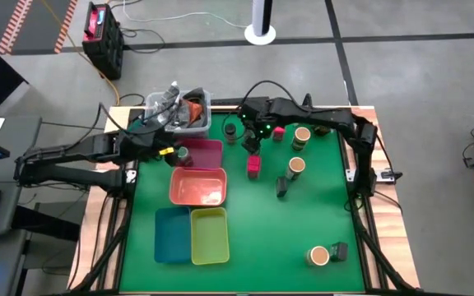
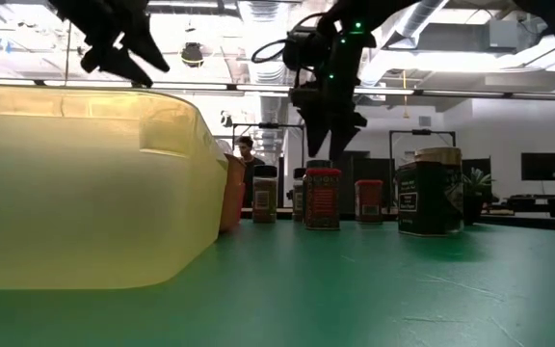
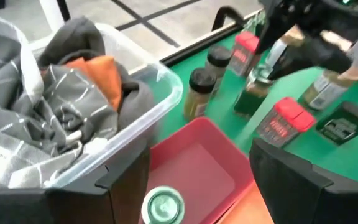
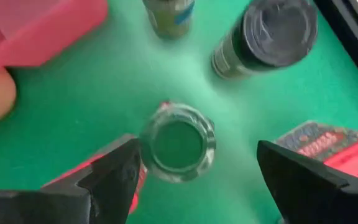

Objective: Sort spices by type
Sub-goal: Put the green seasoning bottle into the red bin

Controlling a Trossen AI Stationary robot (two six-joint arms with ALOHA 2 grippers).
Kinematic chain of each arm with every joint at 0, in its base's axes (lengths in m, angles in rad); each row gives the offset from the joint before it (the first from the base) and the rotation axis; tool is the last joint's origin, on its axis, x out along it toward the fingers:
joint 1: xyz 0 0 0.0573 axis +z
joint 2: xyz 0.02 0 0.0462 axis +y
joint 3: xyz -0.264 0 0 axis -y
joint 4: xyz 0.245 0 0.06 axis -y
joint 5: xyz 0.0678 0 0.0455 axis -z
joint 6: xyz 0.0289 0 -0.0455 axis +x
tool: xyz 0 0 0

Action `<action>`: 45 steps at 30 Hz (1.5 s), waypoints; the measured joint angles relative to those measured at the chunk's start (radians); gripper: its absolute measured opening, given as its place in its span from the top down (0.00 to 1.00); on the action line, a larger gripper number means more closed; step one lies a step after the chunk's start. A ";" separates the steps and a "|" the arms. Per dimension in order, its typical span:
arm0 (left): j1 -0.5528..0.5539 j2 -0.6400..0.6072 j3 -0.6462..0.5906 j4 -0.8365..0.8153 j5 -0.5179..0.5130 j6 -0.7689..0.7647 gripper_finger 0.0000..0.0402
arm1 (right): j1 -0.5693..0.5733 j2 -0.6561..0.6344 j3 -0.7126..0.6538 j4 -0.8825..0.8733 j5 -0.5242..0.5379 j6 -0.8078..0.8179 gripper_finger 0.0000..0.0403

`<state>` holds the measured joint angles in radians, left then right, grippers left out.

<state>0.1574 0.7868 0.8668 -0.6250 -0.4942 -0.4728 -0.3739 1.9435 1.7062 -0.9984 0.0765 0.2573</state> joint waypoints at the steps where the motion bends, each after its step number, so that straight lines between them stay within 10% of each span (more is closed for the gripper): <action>1: 0.000 0.000 0.009 0.000 0.000 0.000 0.35 | 0.001 0.000 -0.005 0.014 0.000 0.000 0.14; 12: 0.000 0.000 0.091 -0.043 0.018 0.023 0.35 | 0.000 -0.001 -0.087 0.104 -0.030 0.004 0.16; 28: 0.000 0.001 0.092 -0.042 0.143 0.251 0.35 | 0.000 0.000 -0.111 0.133 -0.031 -0.031 0.45; 45: 0.000 0.211 0.092 0.066 0.171 0.298 0.27 | 0.128 0.000 0.322 0.013 -0.048 0.033 0.45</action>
<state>0.1570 0.9977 0.9588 -0.5587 -0.3229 -0.1753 -0.2463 1.9434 2.0277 -0.9855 0.0287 0.2906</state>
